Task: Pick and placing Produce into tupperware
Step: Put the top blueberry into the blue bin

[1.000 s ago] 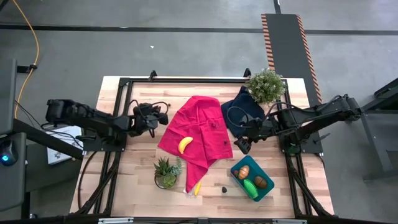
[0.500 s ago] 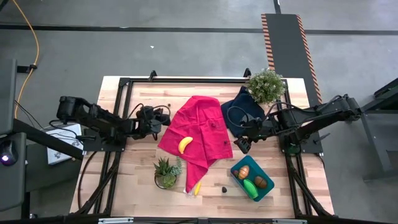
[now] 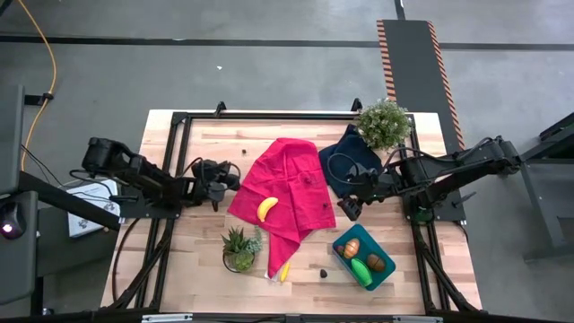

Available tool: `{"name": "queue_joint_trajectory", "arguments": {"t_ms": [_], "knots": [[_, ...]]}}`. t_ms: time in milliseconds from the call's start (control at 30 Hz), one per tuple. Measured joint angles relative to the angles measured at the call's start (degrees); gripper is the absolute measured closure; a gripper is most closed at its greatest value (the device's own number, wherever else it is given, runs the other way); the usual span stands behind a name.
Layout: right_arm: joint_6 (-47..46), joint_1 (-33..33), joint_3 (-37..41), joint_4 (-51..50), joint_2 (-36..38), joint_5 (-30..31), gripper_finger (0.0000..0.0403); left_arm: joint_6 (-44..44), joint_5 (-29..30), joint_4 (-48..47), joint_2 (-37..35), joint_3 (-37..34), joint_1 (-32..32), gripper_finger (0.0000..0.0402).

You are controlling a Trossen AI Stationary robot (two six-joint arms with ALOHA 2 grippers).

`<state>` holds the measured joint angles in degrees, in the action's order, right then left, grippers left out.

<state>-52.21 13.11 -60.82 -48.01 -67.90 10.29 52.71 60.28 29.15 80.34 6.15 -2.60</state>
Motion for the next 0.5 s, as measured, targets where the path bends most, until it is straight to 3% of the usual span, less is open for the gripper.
{"name": "queue_joint_trajectory", "arguments": {"t_ms": [267,500], "knots": [[-0.28,0.01,0.00,0.00,0.00,1.72,0.0142,-1.29,-0.52,1.50,4.98,-0.22,-0.02,0.0340],[-0.44,0.00,0.02,-0.36,0.00,2.28,0.0142,-1.46,2.04,6.49,10.25,-0.21,-0.04,0.0296]]}}
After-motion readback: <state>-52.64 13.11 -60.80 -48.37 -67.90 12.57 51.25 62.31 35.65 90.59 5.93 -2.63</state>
